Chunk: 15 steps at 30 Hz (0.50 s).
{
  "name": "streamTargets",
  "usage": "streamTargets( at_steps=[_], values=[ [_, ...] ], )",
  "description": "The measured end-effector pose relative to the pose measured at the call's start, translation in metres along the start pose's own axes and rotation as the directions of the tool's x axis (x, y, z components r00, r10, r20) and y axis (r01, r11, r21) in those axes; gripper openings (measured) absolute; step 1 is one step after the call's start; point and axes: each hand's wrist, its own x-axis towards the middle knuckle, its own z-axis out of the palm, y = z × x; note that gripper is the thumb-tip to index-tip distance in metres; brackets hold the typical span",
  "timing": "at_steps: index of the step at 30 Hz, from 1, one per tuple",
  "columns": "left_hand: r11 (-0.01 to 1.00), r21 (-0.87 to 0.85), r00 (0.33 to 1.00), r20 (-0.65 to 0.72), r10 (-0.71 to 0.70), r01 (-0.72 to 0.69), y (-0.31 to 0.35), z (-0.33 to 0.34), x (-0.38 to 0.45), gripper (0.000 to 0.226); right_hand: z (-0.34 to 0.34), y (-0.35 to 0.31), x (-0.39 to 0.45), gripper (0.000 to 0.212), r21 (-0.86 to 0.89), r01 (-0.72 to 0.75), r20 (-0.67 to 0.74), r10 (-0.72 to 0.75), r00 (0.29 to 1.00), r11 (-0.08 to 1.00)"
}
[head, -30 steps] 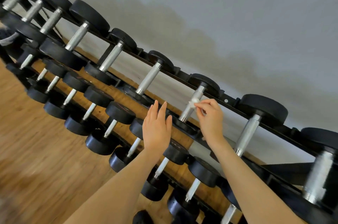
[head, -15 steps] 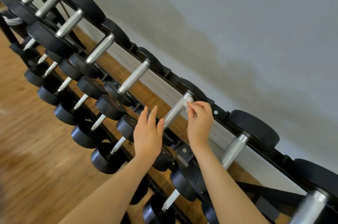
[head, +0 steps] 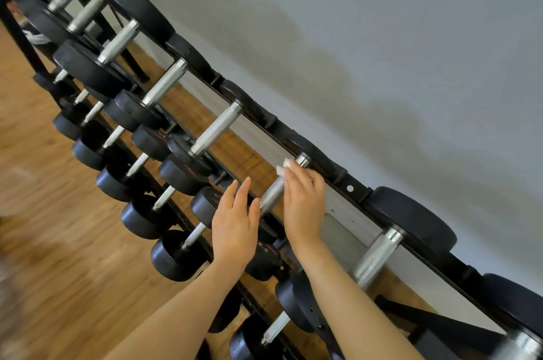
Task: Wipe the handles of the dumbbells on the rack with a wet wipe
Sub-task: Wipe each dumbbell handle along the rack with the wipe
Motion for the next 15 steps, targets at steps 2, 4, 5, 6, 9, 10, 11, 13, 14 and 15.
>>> streamTargets(
  at_steps=[2,4,5,6,9,10,11,13,14,15],
  values=[
    [1.0,0.01,1.0,0.011,0.001,-0.002,-0.001,-0.001,0.001,0.054,-0.004,0.009,0.008,0.038,-0.136,0.057,0.055,-0.049,0.997,0.989],
    [1.0,0.011,1.0,0.013,0.004,-0.004,-0.001,-0.001,0.001,0.054,-0.008,0.023,0.011,0.041,-0.197,0.141,0.112,-0.121,0.986,0.97],
    [1.0,0.008,1.0,0.013,0.004,-0.004,-0.001,-0.001,0.001,0.054,-0.008,0.029,0.011,0.042,-0.193,0.188,0.14,-0.162,0.977,0.963],
    [1.0,0.003,1.0,0.013,0.003,-0.003,-0.001,-0.001,0.001,0.054,-0.008,0.033,0.01,0.044,-0.172,0.23,0.17,-0.201,0.965,0.958],
    [1.0,-0.009,1.0,0.007,0.006,-0.006,-0.001,0.0,0.001,0.052,-0.008,0.039,0.011,0.046,-0.121,0.304,0.252,-0.267,0.93,0.945],
    [1.0,-0.015,1.0,0.002,0.011,-0.011,-0.001,0.0,0.001,0.05,-0.009,0.039,0.014,0.047,-0.126,0.297,0.259,-0.257,0.931,0.947],
    [1.0,-0.019,1.0,-0.002,0.017,-0.017,-0.002,-0.001,0.001,0.049,-0.009,0.039,0.018,0.049,-0.131,0.27,0.254,-0.231,0.939,0.954],
    [0.999,-0.015,1.0,-0.007,0.029,-0.029,-0.002,-0.001,0.002,0.047,-0.009,0.033,0.022,0.051,-0.14,0.234,0.25,-0.194,0.948,0.962],
    [0.999,-0.008,0.999,-0.008,0.033,-0.033,-0.002,-0.001,0.002,0.046,-0.007,0.03,0.021,0.051,-0.145,0.243,0.264,-0.199,0.944,0.959],
    [0.999,-0.002,0.999,-0.008,0.037,-0.038,-0.002,-0.001,0.002,0.046,-0.007,0.029,0.021,0.051,-0.149,0.264,0.284,-0.215,0.934,0.953]
  ],
)
